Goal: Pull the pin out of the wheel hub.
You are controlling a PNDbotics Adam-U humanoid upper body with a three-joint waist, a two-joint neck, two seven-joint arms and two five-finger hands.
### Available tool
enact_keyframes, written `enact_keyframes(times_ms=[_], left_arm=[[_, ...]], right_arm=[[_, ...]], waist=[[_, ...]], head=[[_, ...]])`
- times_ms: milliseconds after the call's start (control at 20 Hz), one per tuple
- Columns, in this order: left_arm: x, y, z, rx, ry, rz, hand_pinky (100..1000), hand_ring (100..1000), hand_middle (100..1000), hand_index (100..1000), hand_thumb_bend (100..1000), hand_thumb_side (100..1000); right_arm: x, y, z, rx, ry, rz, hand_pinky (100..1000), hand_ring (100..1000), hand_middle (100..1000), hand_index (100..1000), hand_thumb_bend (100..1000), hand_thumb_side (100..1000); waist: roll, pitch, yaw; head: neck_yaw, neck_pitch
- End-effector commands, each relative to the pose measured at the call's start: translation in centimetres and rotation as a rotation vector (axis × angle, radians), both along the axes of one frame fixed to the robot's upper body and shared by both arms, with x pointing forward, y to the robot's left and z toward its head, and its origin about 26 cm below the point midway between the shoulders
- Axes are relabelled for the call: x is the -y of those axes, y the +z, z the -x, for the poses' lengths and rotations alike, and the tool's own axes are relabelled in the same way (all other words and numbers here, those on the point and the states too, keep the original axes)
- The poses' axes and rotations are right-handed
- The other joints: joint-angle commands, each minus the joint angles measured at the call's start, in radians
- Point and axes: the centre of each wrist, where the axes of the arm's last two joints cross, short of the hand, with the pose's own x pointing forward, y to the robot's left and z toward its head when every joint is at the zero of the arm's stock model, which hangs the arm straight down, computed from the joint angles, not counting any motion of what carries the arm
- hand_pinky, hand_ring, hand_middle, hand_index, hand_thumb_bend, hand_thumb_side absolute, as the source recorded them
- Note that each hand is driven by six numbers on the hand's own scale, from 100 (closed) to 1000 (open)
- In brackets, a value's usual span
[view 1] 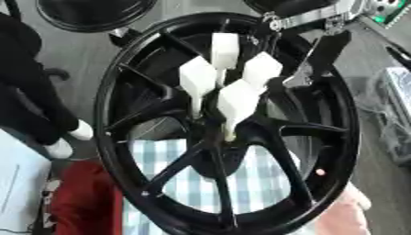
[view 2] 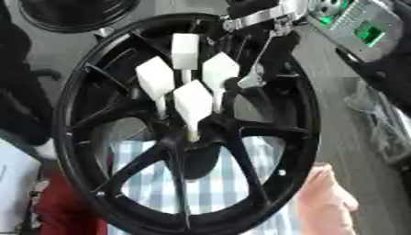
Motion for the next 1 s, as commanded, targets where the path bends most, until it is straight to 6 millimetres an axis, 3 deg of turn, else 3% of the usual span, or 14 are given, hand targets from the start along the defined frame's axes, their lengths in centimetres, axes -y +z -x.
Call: enact_keyframes(times_ms=[50,250,550,1000], left_arm=[[-0.2,1.1,0.0,0.027,-0.004,-0.022,738,795,705,730,245,615],[-0.2,1.1,0.0,0.028,-0.006,-0.021,739,796,705,730,245,615],[-0.2,1.0,0.0,0.025,-0.005,-0.022,739,796,705,727,243,616],[-0.4,1.0,0.0,0.024,0.001,-0.022,740,797,706,723,243,617]], right_arm=[[0.2,1.1,0.2,0.019,0.045,0.031,739,713,578,711,216,202],[-0.1,1.0,0.2,0.015,0.05,0.031,732,700,553,690,209,188],[-0.1,1.4,0.2,-0.007,0.036,-0.001,708,650,450,587,100,116],[0.6,3.4,1.3,0.008,0.018,-0.054,691,620,408,549,100,100]], waist=[[0.004,-0.017,0.0],[0.004,-0.017,0.001],[0.004,-0.018,-0.001],[0.002,-0.023,-0.006]], head=[[0.003,0.004],[0.003,0.001],[0.001,0.004],[-0.003,0.008]])
